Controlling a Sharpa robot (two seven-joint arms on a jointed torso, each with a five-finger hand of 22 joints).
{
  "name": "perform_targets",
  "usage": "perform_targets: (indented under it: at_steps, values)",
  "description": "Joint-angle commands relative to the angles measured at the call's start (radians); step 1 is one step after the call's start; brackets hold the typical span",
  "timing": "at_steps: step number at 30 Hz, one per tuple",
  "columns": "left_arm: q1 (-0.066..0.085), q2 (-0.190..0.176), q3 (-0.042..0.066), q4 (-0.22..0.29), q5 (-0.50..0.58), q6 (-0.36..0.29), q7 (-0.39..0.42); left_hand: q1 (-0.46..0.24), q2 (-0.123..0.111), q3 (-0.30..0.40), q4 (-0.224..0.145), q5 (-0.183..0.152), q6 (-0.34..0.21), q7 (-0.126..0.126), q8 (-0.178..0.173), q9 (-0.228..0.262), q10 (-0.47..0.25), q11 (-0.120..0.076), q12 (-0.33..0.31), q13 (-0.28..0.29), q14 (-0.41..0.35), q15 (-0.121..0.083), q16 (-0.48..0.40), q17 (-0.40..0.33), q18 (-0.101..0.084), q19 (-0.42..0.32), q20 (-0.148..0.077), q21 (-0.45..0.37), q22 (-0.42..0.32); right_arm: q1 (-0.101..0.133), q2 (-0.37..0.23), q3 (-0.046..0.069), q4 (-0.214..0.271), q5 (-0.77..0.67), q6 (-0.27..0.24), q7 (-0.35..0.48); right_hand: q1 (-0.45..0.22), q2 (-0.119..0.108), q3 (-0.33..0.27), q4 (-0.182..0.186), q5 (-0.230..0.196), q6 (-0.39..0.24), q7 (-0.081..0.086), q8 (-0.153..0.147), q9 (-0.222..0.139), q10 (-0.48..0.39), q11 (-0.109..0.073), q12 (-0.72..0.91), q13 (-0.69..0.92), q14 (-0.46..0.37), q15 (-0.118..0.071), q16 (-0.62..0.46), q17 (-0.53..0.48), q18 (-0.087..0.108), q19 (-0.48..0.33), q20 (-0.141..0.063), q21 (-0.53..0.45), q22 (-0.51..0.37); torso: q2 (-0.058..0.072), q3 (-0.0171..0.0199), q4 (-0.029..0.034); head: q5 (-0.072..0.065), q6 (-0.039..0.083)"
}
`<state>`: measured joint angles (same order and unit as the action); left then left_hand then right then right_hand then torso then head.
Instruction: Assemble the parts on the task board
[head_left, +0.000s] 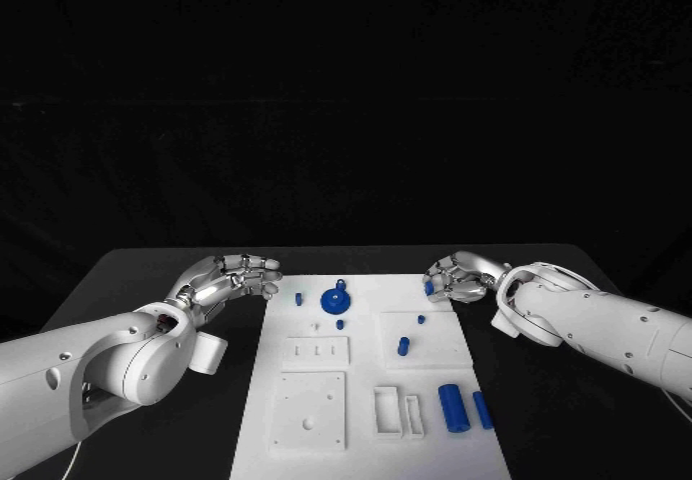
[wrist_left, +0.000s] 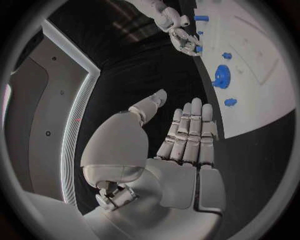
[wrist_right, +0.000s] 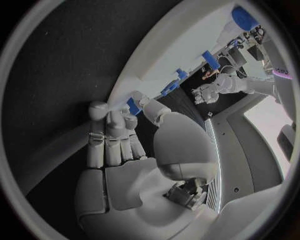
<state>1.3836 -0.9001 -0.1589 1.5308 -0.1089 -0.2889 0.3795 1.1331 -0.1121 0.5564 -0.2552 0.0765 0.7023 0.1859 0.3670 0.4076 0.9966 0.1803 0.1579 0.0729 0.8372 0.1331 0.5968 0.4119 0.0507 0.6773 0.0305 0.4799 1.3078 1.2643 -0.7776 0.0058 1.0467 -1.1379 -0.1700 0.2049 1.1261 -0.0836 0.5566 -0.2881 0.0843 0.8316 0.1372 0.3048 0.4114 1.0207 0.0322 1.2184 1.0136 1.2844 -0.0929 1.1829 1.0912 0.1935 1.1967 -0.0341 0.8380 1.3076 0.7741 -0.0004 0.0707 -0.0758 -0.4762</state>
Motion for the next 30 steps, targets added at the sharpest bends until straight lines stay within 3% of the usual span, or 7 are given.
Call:
perform_targets:
  at_steps: [1,22,30]
  values:
    - [0.001,0.001,0.001,0.001,-0.004,0.015,0.008,-0.006,0.001,0.001,-0.007,0.004,0.004,0.024,-0.005,0.001,0.002,0.001,-0.004,0.0,0.0,0.0,0.005,-0.001,0.016,0.005,0.002,0.004,0.015,-0.005,0.002,-0.003,0.001,-0.02,0.033,0.003,-0.005,0.004,0.008,0.0,-0.004,0.138,-0.017,0.007,0.0,-0.031,-0.024,0.004,0.001,0.001,-0.007,-0.003,0.002,0.068,0.005,-0.002,0.005,0.02,0.0,0.0002,0.0,0.0,0.001]
    - [0.001,0.002,0.001,-0.001,-0.005,0.015,0.006,-0.005,0.001,0.002,-0.008,0.004,0.004,0.024,-0.006,0.001,0.0,0.001,-0.005,-0.001,0.0,0.0,0.005,-0.002,0.016,0.005,0.002,0.004,0.015,-0.008,0.001,-0.003,0.007,-0.051,0.025,0.004,-0.026,0.018,0.077,0.007,-0.034,0.201,-0.04,0.04,0.02,-0.016,-0.045,0.014,0.007,0.011,-0.027,0.004,0.009,0.068,0.018,-0.01,0.021,0.02,0.0,0.0002,-0.0005,-0.003,-0.001]
    - [0.001,0.003,0.001,-0.001,-0.005,0.018,0.007,-0.005,0.002,0.002,-0.009,0.004,0.004,0.024,-0.006,0.001,0.0,0.001,-0.005,-0.001,0.0,0.0,0.005,-0.003,0.016,0.005,0.002,0.004,0.015,-0.01,0.001,-0.003,0.01,-0.053,-0.001,0.006,-0.035,0.024,0.093,0.013,-0.035,0.206,-0.043,0.047,0.028,-0.011,-0.049,0.018,0.01,0.013,-0.031,0.007,0.012,0.068,0.023,-0.014,0.025,0.019,0.0,0.0001,-0.0003,-0.004,0.0]
